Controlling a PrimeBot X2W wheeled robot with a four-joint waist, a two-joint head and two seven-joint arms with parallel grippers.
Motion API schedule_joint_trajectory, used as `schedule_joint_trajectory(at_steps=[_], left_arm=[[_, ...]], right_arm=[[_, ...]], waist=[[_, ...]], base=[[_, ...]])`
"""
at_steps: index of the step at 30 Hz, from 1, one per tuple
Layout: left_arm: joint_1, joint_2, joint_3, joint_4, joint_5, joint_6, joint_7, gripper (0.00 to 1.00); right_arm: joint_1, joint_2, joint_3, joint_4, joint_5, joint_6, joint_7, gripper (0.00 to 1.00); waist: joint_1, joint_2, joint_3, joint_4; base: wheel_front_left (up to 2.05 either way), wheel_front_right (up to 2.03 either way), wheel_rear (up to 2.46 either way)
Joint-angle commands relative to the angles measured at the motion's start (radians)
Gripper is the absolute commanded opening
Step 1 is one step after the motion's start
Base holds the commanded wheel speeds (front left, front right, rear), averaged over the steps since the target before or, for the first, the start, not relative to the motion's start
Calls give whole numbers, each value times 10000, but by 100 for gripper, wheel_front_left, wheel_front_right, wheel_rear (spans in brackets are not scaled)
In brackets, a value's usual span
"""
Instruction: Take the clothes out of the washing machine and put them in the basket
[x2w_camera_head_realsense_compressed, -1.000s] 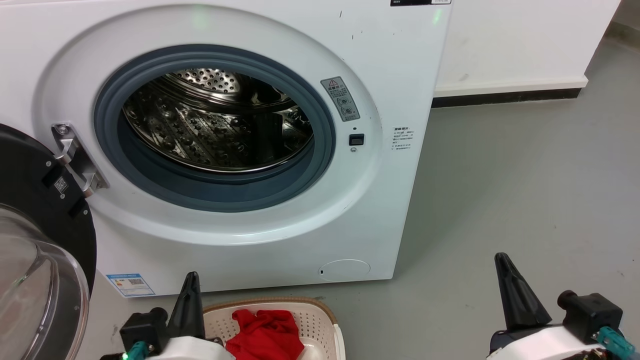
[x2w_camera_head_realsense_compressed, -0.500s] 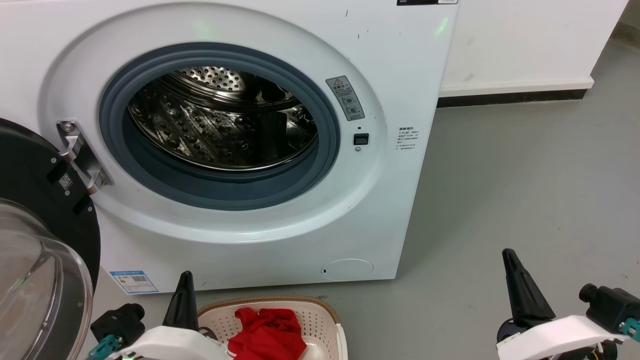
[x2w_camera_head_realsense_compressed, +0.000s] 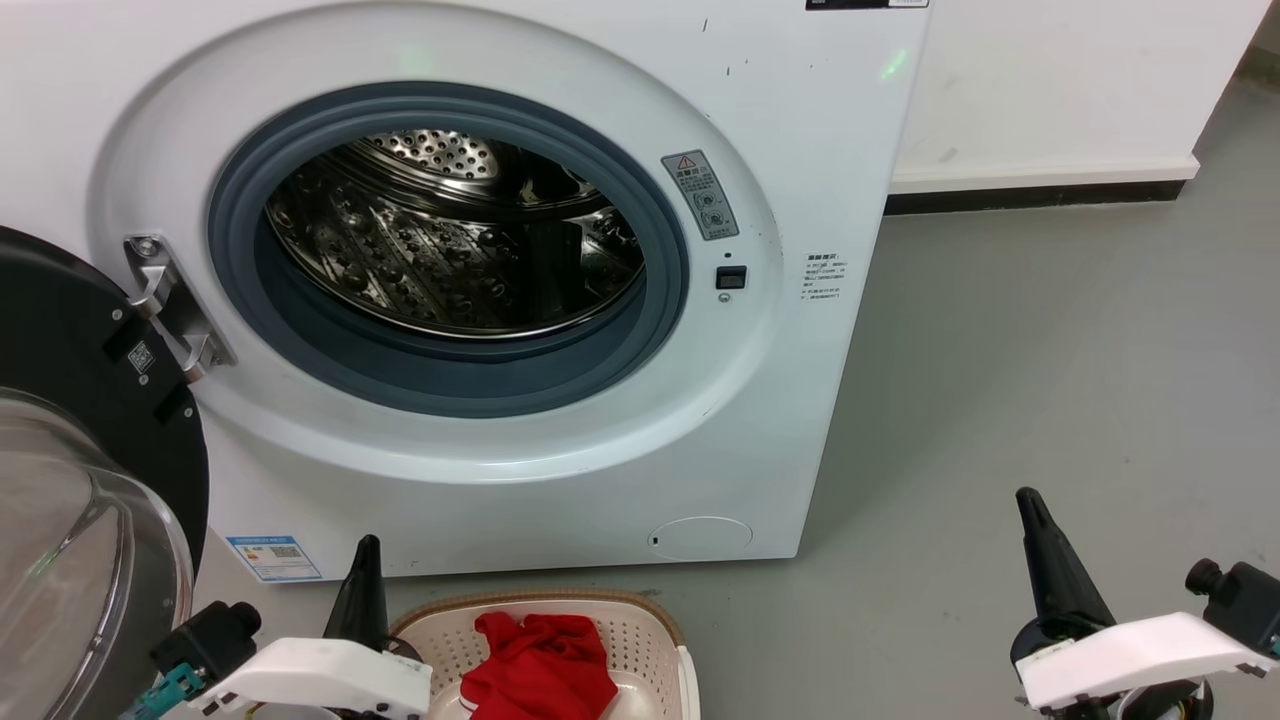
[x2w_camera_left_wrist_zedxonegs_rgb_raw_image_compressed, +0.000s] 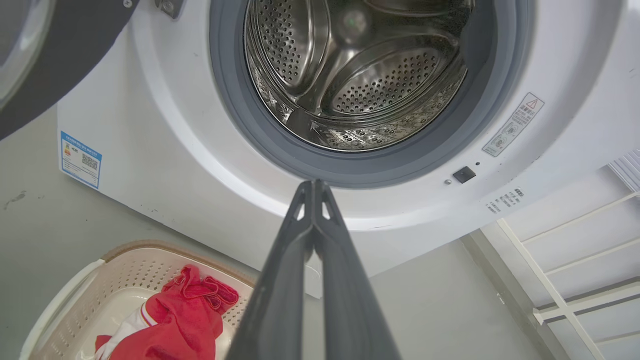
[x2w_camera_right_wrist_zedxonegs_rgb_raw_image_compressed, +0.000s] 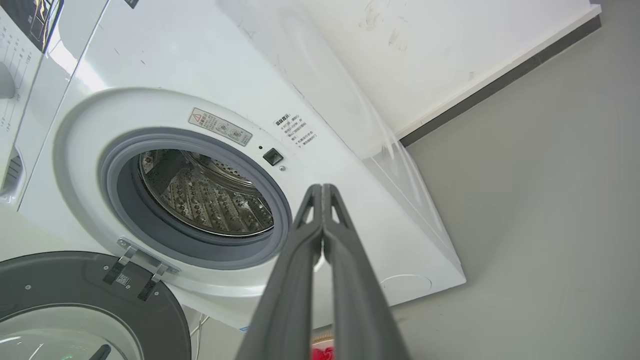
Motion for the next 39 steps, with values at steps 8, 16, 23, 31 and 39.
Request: schedule_joint_trajectory(at_steps=[8,16,23,31,39], left_arm=[[-427,8,206,0,-1349,-221,316,0],[-533,-3,337,86,-2349,-366,551,0],[-640,-13,449,158,-3164,-475,750,0],[-712,-21,556,227,-3930,-580,935,0],[-816,-30,660,295,-4745,-703,1127,0]], right_arm=[[-439,-102,-125,131,1425,0,181,0],[-565,-117,-213,309,2470,0,346,0],[-660,-123,-296,458,3299,0,474,0],[-770,-125,-377,592,4082,-1,612,0],[-870,-121,-468,743,4920,0,753,0]], waist=[[0,-1,13,66],[0,-1,24,126],[0,-1,34,178],[0,-1,44,230],[0,-1,56,289]], base=[[0,0,0],[0,0,0],[0,0,0],[0,0,0],[0,0,0]])
